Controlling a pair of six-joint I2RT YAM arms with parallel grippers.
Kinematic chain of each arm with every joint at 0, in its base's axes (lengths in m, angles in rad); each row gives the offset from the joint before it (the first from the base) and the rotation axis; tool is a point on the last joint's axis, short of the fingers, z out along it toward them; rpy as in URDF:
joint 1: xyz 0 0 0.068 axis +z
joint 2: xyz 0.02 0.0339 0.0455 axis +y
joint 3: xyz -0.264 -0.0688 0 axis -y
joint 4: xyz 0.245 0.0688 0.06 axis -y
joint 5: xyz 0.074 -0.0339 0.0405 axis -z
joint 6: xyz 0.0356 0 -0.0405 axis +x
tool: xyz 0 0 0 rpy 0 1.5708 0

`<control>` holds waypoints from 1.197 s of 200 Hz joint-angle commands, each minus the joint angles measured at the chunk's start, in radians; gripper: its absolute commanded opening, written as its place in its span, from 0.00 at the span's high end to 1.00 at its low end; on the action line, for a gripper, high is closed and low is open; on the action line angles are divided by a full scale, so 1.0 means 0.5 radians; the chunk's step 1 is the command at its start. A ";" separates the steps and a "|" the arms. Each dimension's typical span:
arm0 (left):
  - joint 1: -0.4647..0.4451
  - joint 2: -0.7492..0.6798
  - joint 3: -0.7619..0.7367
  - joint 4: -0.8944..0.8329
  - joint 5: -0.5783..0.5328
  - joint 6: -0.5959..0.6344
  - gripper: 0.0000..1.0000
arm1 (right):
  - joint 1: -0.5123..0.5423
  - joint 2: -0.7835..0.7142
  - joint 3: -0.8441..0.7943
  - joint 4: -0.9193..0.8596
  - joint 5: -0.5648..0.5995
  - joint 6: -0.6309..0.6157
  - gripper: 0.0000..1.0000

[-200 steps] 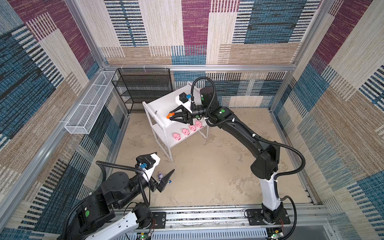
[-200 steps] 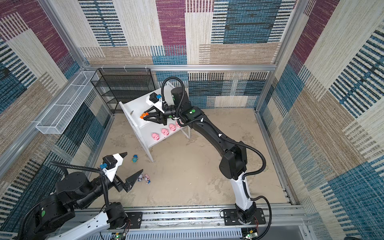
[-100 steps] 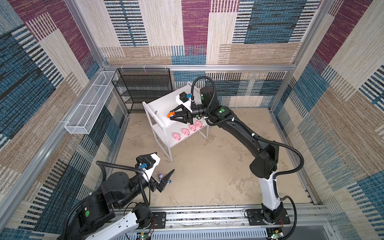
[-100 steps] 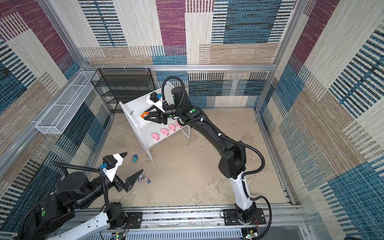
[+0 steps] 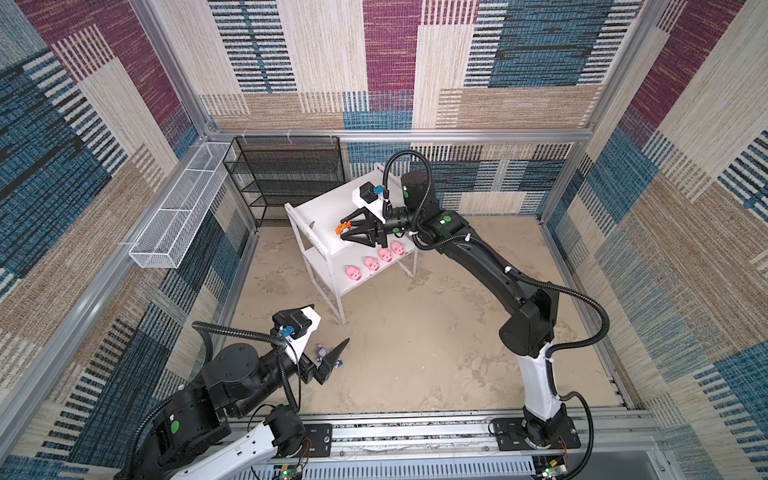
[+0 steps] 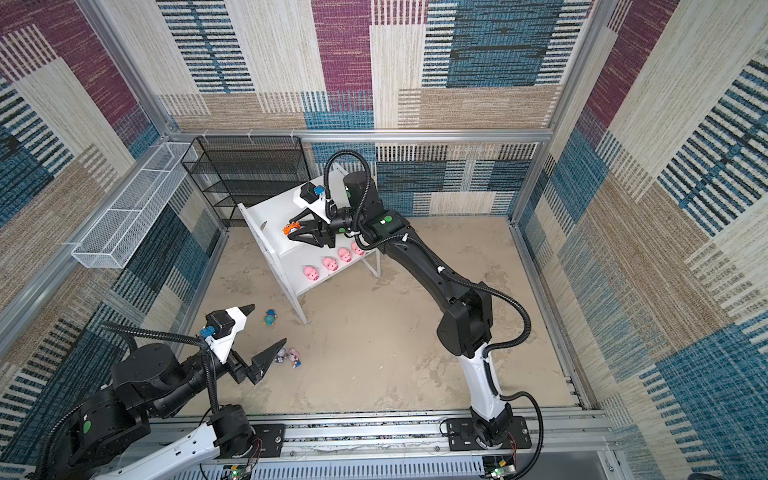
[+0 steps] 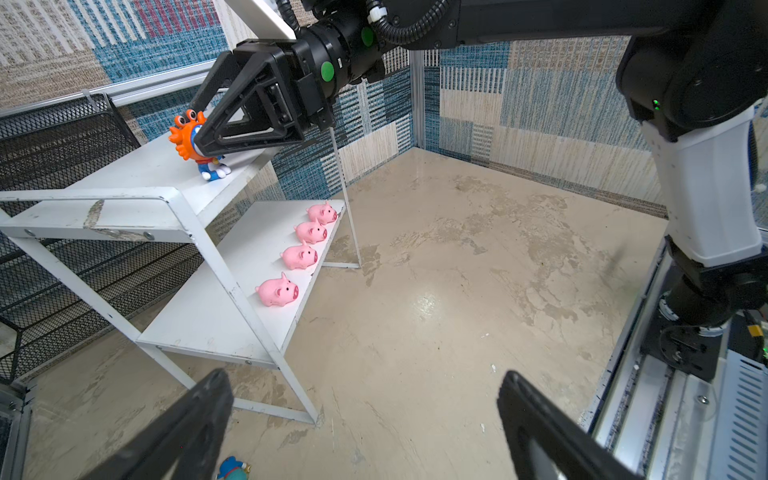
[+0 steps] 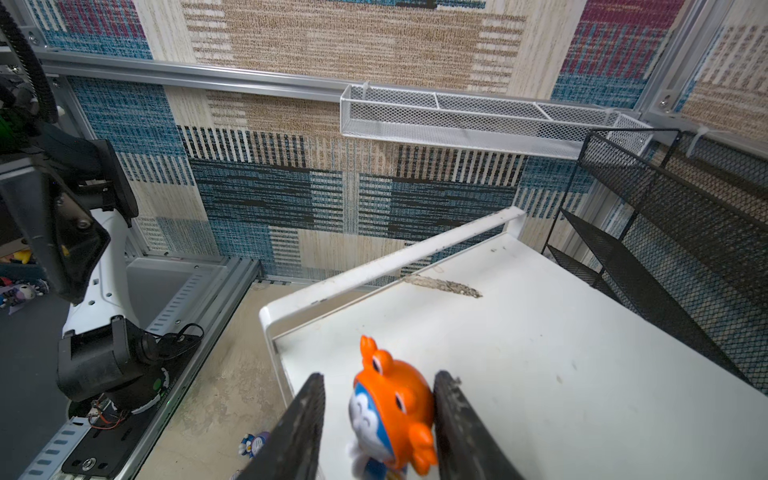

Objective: Place and organize the plastic toys onto the shelf
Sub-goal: 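Lower the crab figurine onto the top shelf with the right gripper, then open and withdraw the right gripper while the left gripper lowers toward floor figurines, then lower the left gripper over the teal figurine while the right arm draws back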

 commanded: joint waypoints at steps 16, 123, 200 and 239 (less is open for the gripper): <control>0.001 0.046 0.005 0.042 -0.126 -0.065 0.01 | -0.010 -0.084 -0.014 -0.068 0.054 -0.083 0.51; 0.001 0.146 -0.115 -0.411 -0.909 -1.132 0.01 | -0.015 -1.100 -1.170 0.245 0.723 -0.114 0.13; 0.132 0.321 -0.319 -0.559 -1.003 -1.706 0.01 | -0.014 -1.535 -1.524 -0.003 1.076 0.067 0.09; 0.414 0.522 -0.386 -0.383 -0.662 -1.660 0.01 | -0.014 -1.582 -1.590 -0.018 1.099 0.185 0.06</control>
